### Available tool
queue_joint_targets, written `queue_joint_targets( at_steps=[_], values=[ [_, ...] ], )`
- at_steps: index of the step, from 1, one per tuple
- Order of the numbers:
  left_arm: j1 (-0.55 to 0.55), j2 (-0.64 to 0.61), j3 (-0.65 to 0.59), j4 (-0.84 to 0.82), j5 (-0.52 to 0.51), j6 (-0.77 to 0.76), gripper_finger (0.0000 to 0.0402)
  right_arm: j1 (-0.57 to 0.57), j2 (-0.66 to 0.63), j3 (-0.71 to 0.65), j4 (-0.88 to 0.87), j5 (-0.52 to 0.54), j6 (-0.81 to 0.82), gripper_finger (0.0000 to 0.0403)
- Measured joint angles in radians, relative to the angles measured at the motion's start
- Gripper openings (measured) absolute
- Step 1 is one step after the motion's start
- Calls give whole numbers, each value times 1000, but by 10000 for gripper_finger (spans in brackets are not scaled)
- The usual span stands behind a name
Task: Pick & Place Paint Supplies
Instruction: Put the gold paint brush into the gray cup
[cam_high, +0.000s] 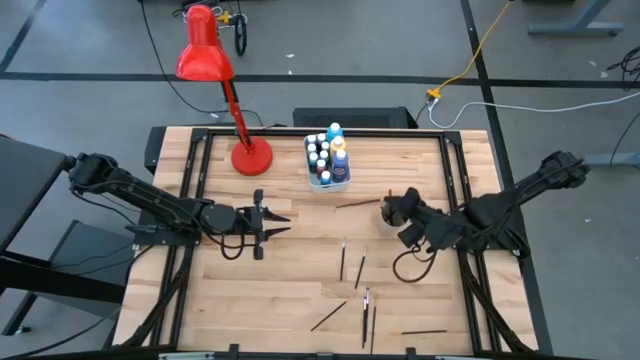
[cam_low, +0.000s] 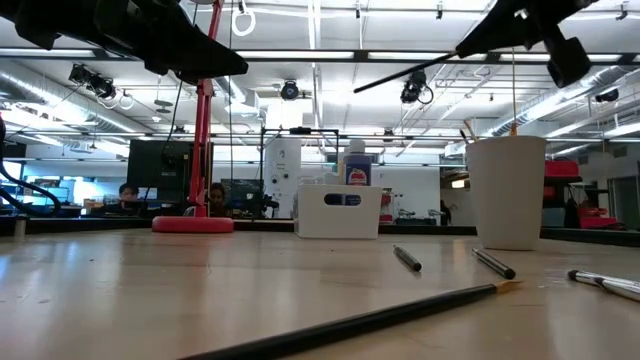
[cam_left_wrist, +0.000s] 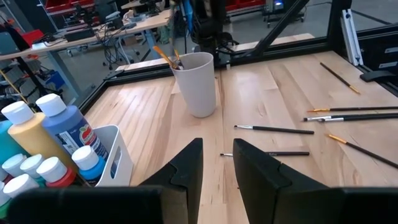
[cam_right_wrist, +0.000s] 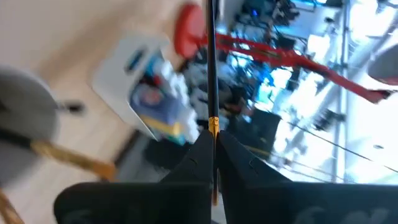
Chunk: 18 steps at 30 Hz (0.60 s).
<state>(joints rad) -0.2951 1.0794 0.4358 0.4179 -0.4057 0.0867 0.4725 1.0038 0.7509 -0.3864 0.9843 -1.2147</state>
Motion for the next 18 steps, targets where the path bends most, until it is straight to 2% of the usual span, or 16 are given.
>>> queue_joint_targets(
  at_steps=[2,5,9,13,18],
  values=[
    [0,0,0,0,0,0,96,5,-13,2,-4,20,-49,2],
    [0,0,0,0,0,0,96,15,-17,55,-116,-34,-39,2],
    [0,0,0,0,0,56,96,17,18,195,-439,-201,139,2],
    [0,0,0,1,0,114,96,17,85,337,-777,-246,289,2],
    [0,0,0,3,0,92,96,17,191,464,-1076,-323,413,2]
  ],
)
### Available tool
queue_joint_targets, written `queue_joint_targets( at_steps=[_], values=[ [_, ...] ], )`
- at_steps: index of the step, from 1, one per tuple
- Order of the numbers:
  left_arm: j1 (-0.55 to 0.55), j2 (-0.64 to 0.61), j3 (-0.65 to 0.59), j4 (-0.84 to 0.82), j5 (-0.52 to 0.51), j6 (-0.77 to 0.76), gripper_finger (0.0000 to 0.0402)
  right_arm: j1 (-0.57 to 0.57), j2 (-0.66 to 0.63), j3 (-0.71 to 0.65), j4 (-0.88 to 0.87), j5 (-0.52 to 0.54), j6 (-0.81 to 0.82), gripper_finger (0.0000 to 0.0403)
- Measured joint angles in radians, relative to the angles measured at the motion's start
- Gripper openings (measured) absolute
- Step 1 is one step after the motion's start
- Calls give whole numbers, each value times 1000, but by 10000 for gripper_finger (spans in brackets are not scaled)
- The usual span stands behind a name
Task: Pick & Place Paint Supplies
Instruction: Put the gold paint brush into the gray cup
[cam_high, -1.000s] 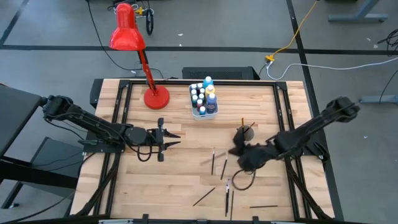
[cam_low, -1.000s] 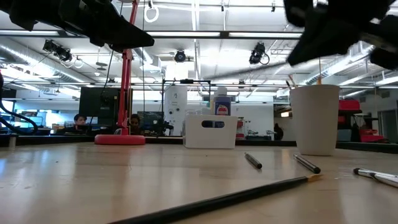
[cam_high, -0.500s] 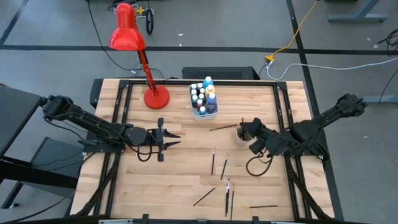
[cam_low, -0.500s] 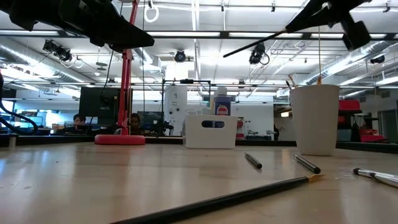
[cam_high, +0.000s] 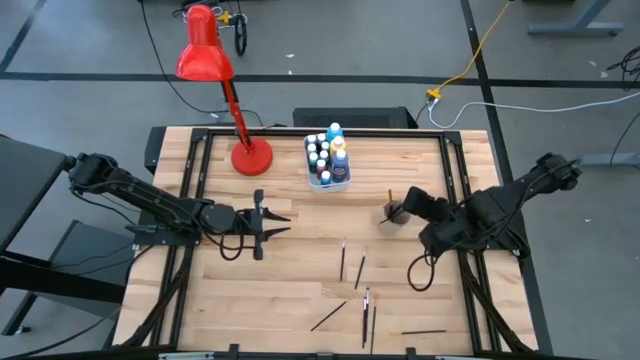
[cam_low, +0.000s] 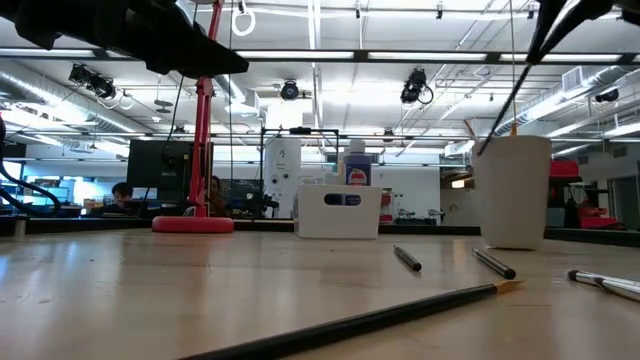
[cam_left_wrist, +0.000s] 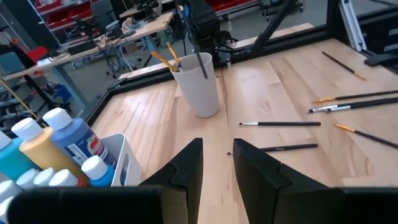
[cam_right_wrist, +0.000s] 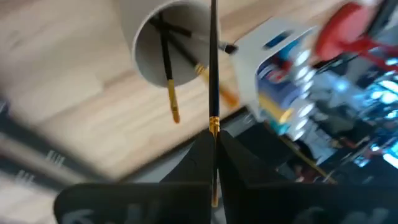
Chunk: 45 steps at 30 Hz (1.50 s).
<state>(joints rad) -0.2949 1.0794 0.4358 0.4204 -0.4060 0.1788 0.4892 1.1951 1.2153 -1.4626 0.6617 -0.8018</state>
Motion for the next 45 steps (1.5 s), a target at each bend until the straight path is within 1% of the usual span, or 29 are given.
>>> queue_joint_targets(
  at_steps=[3,9,12,14,18,21,23,27,32,38,41,42,45],
  values=[
    [0,0,0,15,0,-13,96,0,44,58,-116,1,37,2],
    [0,0,0,27,0,-16,96,5,59,156,-59,4,-13,2],
    [0,0,0,30,0,-16,96,6,59,193,-108,52,-15,2],
    [0,0,0,32,0,-17,96,2,53,200,-107,77,-3,2],
    [0,0,0,43,0,-17,96,-9,38,198,-110,64,16,2],
    [0,0,0,44,0,-17,96,-32,36,197,-109,58,131,2],
    [0,0,0,44,0,-17,96,-52,35,197,-110,15,208,2],
    [0,0,0,44,0,-18,96,-92,46,197,-108,-58,256,2],
    [0,0,0,43,0,-18,96,-161,34,197,-107,-146,588,2],
    [0,0,0,42,0,-18,96,-214,10,197,-107,-355,938,2],
    [0,0,0,42,0,-18,96,-230,-5,197,-109,-475,1077,2],
    [0,0,0,42,1,-18,96,-232,-10,197,-109,-490,1111,2],
    [0,0,0,42,8,-18,96,-234,-28,196,-108,-488,1173,2]
  ],
)
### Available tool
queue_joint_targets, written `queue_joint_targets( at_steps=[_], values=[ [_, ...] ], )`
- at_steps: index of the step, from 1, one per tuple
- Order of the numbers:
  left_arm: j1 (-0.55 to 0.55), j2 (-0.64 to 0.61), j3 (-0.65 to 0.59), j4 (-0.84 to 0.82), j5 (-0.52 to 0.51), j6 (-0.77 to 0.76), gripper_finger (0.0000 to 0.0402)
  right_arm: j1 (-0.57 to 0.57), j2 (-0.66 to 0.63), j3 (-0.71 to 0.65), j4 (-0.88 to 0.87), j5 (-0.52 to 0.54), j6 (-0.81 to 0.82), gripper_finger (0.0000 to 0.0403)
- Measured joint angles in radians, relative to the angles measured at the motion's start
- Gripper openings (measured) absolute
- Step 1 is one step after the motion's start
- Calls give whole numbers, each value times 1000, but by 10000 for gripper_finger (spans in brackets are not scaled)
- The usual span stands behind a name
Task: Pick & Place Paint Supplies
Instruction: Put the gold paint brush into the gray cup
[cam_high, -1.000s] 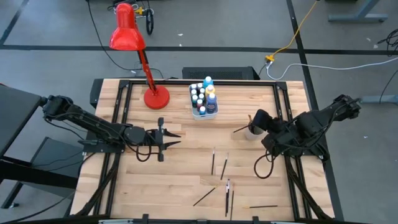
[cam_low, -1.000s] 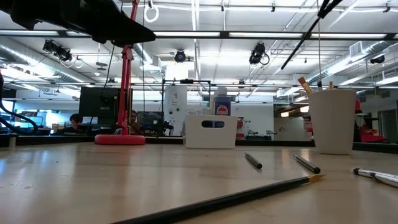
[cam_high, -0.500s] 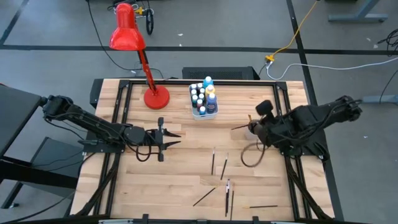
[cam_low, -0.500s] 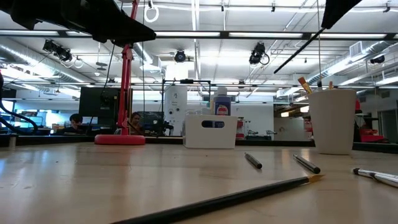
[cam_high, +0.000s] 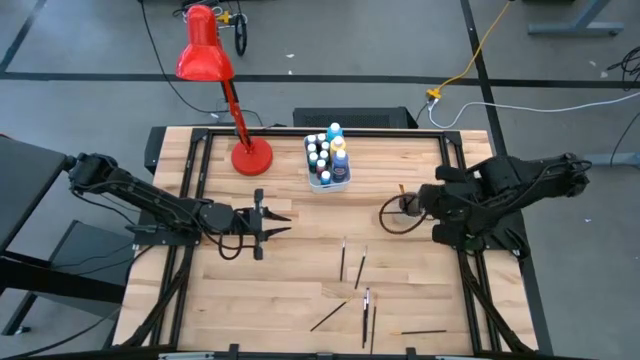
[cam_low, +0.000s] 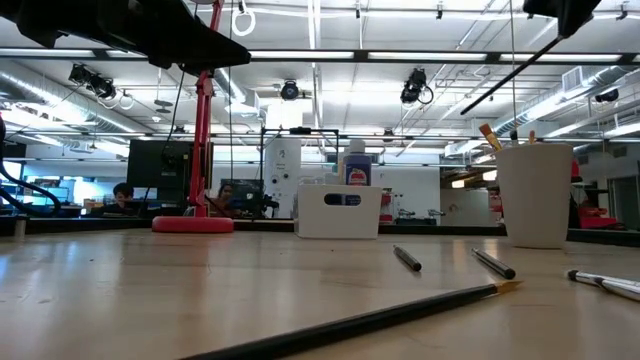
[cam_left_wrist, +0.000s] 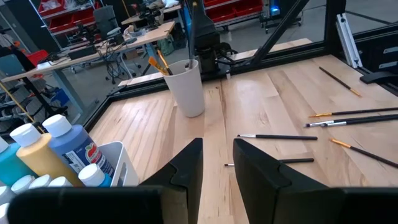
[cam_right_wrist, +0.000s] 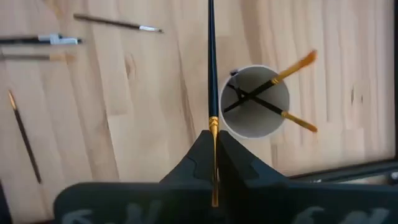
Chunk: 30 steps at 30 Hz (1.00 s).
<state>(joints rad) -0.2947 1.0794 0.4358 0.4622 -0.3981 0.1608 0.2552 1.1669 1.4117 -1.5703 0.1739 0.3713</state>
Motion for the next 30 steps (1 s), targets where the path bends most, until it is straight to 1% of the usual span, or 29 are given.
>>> queue_joint_targets(
  at_steps=[3,7,9,12,14,19,22,27,30],
  values=[
    [0,0,0,0,0,0,96,-15,-32,0,0,-5,41,2],
    [0,0,0,0,0,0,96,-56,-99,0,-2,-98,132,2],
    [0,0,0,0,0,0,96,-79,-129,0,-2,-124,184,2],
    [0,0,0,0,0,0,96,-116,-175,0,-3,-205,294,2],
    [0,0,0,0,0,0,96,-131,-199,0,-2,-240,366,2],
    [0,0,0,0,0,0,96,-134,-223,0,-1,-249,464,2],
    [0,0,0,0,0,-4,96,-134,-223,0,0,-294,551,2],
    [0,0,0,0,0,-74,96,-134,-223,0,0,-316,654,2],
    [0,0,0,0,1,-155,96,-134,-219,0,-1,-282,756,2]
  ],
)
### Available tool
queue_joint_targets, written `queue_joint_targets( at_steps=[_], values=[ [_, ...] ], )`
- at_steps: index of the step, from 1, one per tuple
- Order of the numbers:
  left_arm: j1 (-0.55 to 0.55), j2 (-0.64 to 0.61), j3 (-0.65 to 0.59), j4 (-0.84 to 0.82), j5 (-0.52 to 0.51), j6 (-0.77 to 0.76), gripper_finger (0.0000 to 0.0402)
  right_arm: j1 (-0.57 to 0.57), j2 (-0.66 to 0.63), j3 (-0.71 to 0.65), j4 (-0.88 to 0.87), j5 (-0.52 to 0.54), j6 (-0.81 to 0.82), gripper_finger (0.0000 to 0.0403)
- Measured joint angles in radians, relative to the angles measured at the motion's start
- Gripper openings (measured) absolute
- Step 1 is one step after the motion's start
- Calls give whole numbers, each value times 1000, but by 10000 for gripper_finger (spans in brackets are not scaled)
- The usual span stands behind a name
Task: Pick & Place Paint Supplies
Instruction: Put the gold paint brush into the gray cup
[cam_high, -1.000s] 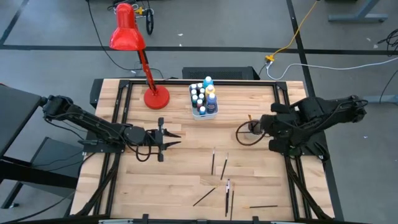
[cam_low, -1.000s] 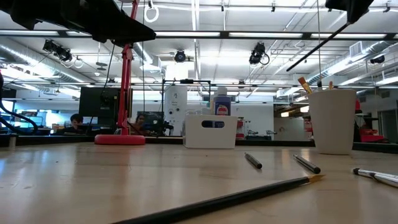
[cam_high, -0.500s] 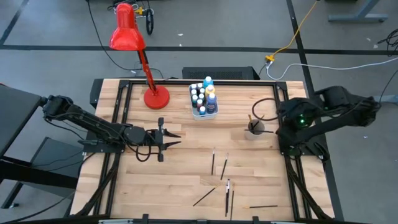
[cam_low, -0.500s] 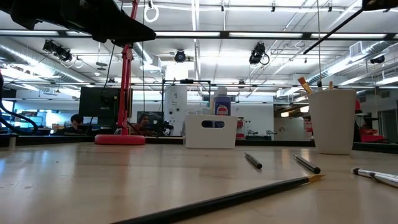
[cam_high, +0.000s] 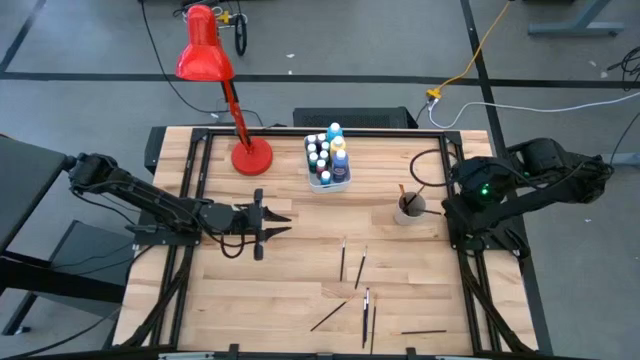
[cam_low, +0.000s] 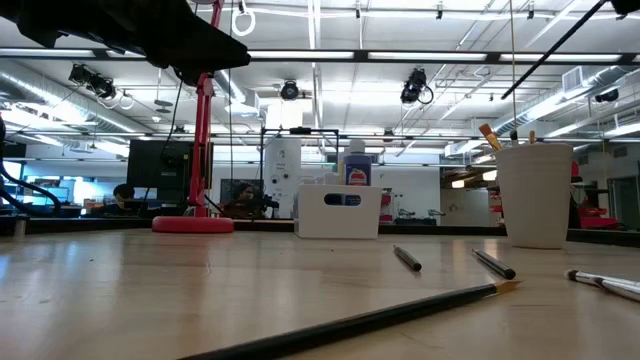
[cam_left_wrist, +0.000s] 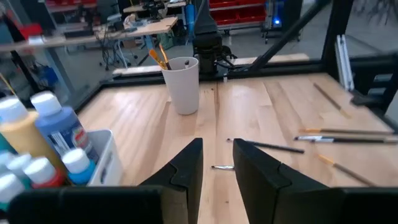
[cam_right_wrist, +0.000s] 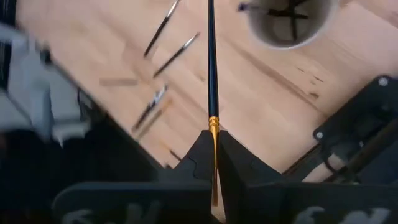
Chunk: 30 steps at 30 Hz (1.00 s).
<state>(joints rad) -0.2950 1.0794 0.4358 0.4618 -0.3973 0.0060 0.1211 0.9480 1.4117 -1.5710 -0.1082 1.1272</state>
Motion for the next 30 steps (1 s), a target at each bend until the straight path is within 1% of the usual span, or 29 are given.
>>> queue_joint_targets(
  at_steps=[2,3,5,7,9,11,13,16,18,20,24,27,28,30],
  values=[
    [0,0,0,0,0,-57,96,0,7,-11,3,19,106,3],
    [0,0,0,0,0,-75,96,0,9,-26,2,10,165,5],
    [0,0,0,0,0,-79,96,0,12,-71,2,-40,266,6],
    [0,0,0,0,0,-62,96,0,14,-132,0,-117,323,7],
    [0,0,0,0,0,-31,96,0,24,-189,-4,-213,314,7],
    [0,0,0,0,0,2,96,-1,38,-215,0,-278,240,8],
    [0,0,0,0,0,24,96,-1,47,-213,4,-299,228,8],
    [0,0,0,0,0,46,96,-1,60,-169,23,-302,260,8],
    [0,0,0,1,0,59,96,-1,63,-125,5,-278,273,8],
    [0,0,0,1,0,75,96,-1,66,-78,0,-225,278,8],
    [0,0,0,9,0,94,96,-2,66,-2,3,-92,286,9],
    [0,0,0,15,0,88,96,-19,65,7,0,23,329,9],
    [0,0,0,18,0,86,96,-29,63,2,4,45,336,9],
    [0,0,0,20,0,85,96,-48,58,-19,-1,29,340,9]
  ],
)
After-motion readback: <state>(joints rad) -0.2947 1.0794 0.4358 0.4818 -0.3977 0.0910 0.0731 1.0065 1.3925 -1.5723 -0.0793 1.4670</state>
